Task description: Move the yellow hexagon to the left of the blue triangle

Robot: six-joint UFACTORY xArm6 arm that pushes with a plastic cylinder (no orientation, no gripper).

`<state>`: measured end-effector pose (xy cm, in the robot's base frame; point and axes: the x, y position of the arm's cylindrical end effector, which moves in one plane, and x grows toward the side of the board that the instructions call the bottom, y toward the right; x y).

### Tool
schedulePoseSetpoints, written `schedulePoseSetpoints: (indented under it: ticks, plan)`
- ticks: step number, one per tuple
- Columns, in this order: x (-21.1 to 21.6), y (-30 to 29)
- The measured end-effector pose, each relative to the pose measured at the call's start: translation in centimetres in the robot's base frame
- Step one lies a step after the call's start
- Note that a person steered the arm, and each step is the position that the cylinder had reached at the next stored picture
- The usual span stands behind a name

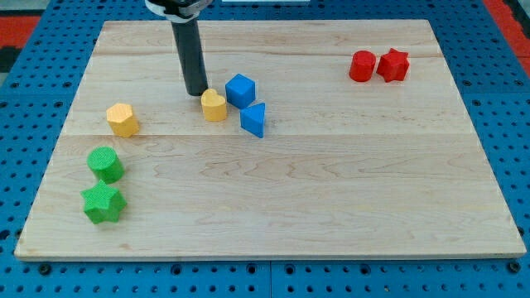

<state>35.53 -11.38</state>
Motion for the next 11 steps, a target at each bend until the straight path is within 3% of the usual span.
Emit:
schedulePoseSetpoints:
  ticks: [1,2,4,6,7,9,11]
  plan:
    - [-1.1,-7.9]
    - [-0.5,-11.8]
    - [6.6,-8.6]
    - [9.0,-13.2]
    - [11.2,-10.2]
    - [10.4,1.5]
    - [9.1,-13.0]
